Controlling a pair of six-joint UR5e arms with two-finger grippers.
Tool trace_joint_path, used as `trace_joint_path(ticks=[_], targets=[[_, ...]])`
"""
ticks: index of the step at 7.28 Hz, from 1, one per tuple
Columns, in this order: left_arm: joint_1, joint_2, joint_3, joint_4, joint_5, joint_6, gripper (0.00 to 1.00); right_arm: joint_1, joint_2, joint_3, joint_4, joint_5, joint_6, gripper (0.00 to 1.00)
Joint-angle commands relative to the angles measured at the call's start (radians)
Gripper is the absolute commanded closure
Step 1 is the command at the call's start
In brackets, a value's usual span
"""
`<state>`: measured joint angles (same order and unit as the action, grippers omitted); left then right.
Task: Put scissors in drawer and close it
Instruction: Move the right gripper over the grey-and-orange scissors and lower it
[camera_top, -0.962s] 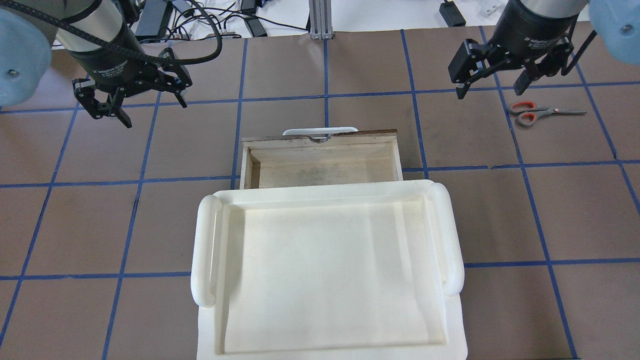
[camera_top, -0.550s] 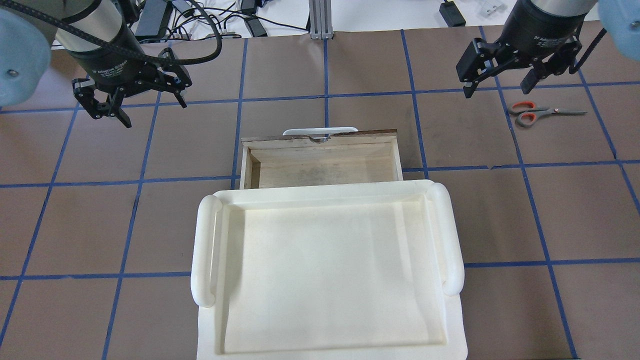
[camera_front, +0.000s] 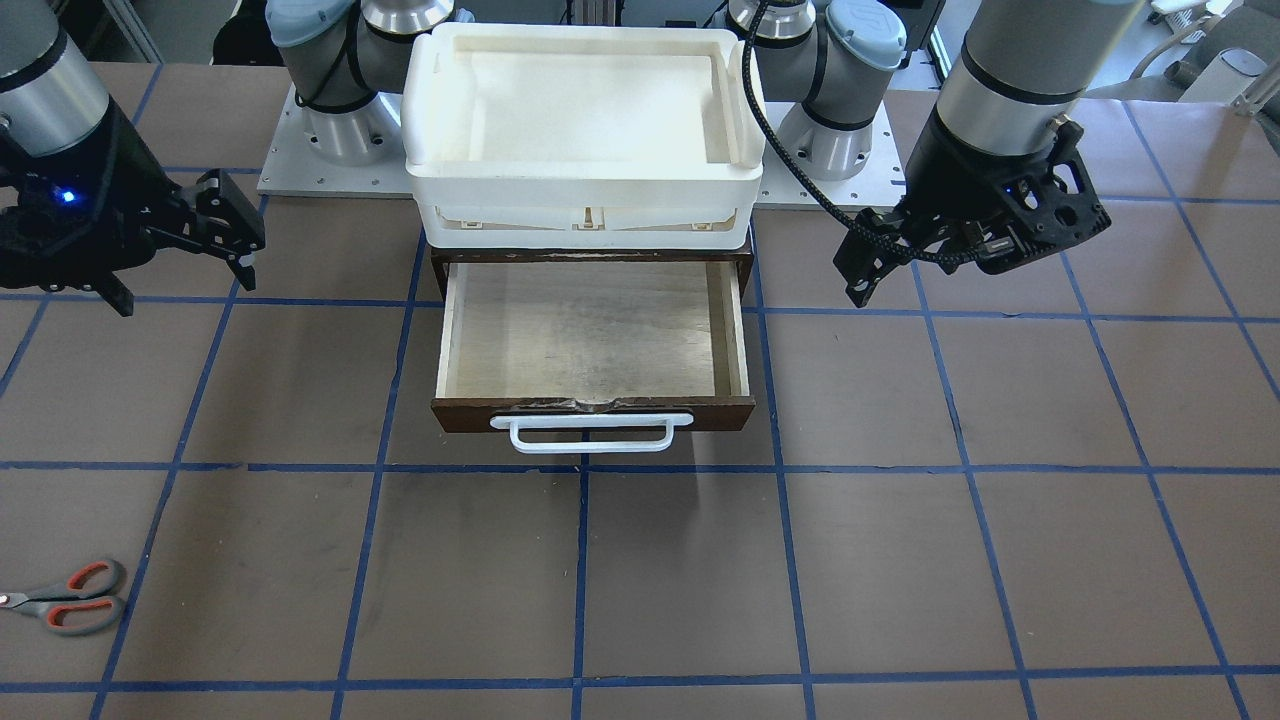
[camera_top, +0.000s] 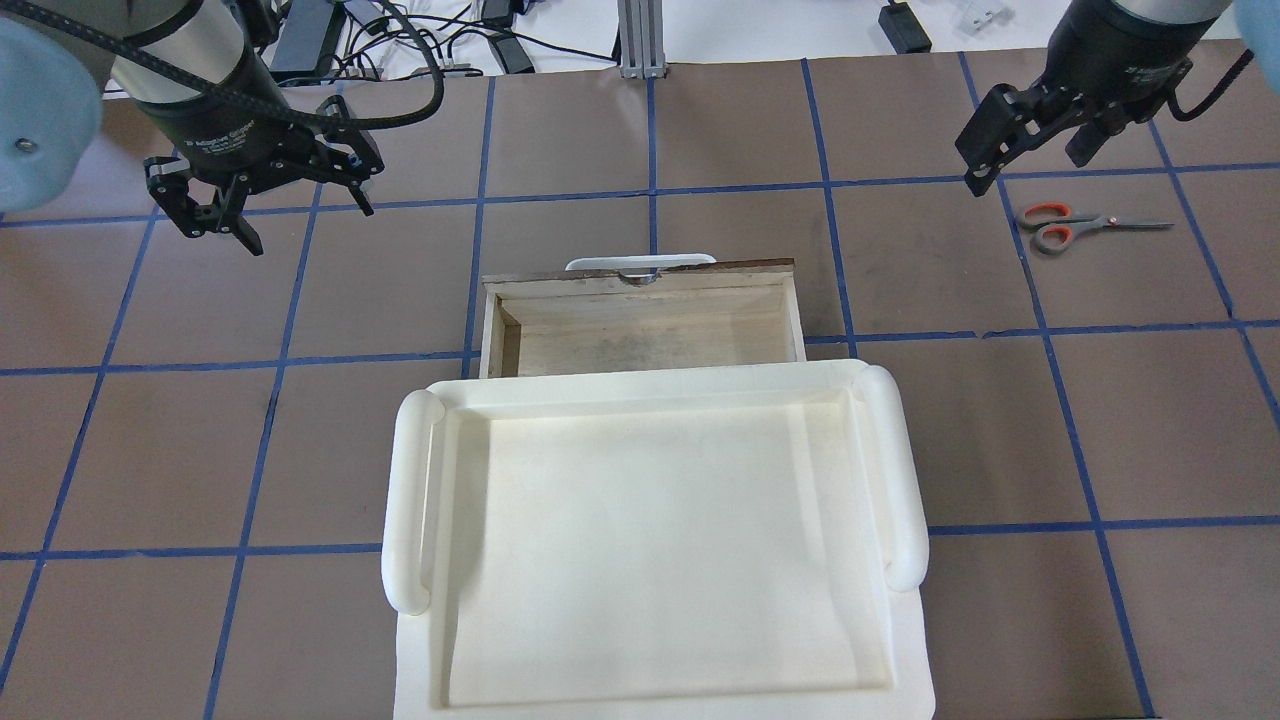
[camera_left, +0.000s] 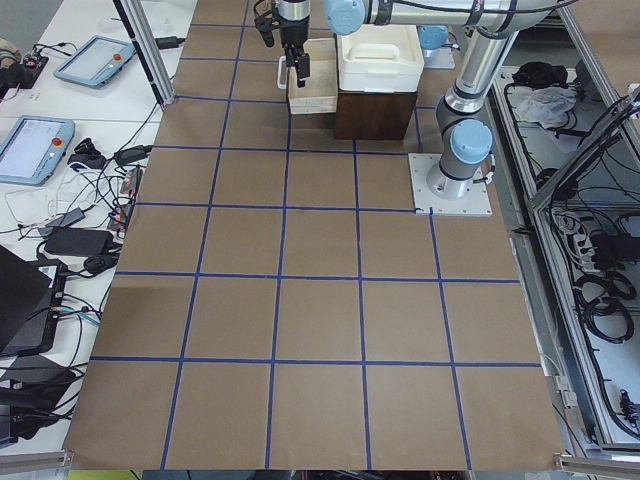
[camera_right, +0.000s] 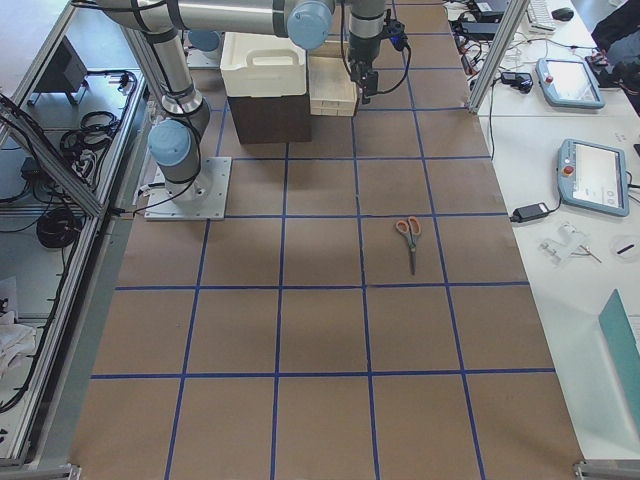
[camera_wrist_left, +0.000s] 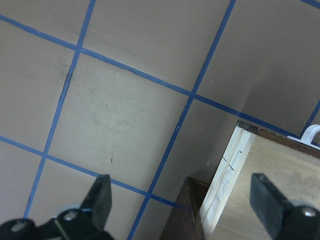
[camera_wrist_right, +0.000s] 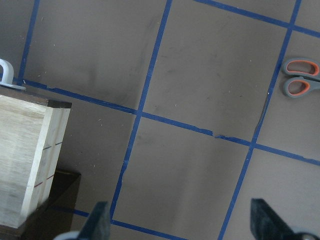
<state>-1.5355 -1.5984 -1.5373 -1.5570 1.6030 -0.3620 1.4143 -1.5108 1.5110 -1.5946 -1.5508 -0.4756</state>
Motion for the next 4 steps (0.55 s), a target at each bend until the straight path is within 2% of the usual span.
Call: trace_joint_path(ticks=[1,4], targets=[[0.0,0.0,-0.001,0.0,0.0,0.0,0.0,-0.09,0.043,0.0,-0.033,0.011,-0.303,0.0],[0.0,0.0,-0.001,0.0,-0.002,0.002,0.0,-0.211,0.154,-0.002,-0.146,0.003,-0.752,0.0]])
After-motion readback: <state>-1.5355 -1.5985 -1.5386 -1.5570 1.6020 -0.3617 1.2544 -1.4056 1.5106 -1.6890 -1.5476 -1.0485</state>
